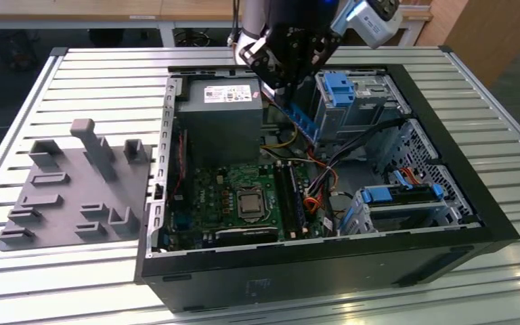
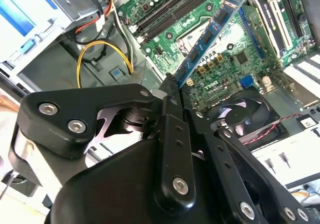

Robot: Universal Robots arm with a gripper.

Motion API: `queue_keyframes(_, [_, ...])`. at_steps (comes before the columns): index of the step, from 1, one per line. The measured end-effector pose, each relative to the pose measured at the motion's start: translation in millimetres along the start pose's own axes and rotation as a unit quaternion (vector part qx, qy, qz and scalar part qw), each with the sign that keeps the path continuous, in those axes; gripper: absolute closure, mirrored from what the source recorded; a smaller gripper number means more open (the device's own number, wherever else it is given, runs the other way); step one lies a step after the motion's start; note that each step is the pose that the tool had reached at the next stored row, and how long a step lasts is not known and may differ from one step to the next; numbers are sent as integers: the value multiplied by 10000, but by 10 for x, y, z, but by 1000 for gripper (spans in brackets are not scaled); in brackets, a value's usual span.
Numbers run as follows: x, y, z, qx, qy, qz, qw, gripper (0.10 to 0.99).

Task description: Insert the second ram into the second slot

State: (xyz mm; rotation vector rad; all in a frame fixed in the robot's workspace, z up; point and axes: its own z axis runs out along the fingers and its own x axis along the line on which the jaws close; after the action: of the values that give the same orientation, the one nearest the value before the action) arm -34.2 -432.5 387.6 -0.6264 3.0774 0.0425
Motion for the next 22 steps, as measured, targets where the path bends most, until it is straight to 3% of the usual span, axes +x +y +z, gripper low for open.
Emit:
queue_keyframes(7, [0, 0, 0, 5, -8, 322, 9995, 949])
queue_keyframes(13, [0, 0, 2, 9, -16, 695, 9976, 949])
queue_keyframes(17, [0, 0, 8, 12, -25, 1044, 9945, 949])
queue_keyframes(22, [0, 0, 16, 18, -35, 1490, 9888, 949])
